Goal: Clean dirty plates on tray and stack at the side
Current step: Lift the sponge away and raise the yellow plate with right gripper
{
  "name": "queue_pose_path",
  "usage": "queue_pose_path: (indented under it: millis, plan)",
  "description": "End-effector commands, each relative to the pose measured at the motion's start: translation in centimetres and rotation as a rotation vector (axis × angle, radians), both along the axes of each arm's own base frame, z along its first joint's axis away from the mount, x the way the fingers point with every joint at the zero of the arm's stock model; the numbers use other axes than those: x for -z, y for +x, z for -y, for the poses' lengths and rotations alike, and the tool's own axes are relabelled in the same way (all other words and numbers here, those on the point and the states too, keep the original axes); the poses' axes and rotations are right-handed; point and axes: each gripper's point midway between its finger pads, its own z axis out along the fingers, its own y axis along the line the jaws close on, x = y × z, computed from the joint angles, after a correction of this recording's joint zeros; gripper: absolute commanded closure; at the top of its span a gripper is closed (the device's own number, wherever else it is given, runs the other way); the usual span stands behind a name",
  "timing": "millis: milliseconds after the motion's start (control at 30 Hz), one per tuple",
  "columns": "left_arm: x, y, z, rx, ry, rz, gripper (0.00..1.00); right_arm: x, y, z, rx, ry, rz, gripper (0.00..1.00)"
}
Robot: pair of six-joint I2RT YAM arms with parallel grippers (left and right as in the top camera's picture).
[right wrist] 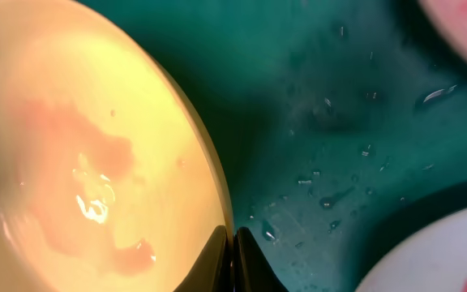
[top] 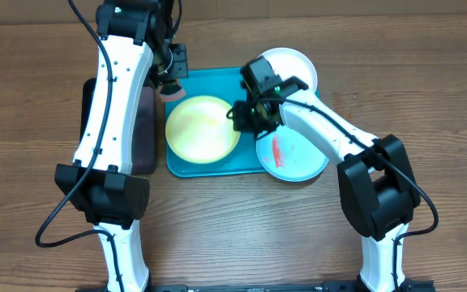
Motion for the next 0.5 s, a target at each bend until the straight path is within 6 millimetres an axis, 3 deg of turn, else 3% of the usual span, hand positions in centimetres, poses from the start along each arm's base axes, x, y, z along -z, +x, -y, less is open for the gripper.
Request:
queue_pose_path:
  millis: [0,167,333,467]
  plan:
    - [-0.8,0.3,-2.2,-0.044,0.041,0.025,0.96,-3.0,2.3,0.7,0.021,-0.067,0.109,0.96]
    - [-0.7,0.6,-4.9,-0.127,0.041,0.025,0.96,-5.8,4.1,4.5,0.115,-0.310,0.235,0.96]
    - [-0.7,0.6,-7.3,-0.206,0.029,0.020,0.96,-8.8,4.2,7.5,0.191,-0.581,0.400,0.96]
    - [-0.6,0.6,-7.8,-0.217,0.025,0.018,0.96,-11.4,3.7,8.3,0.222,-0.799,0.551,0.96]
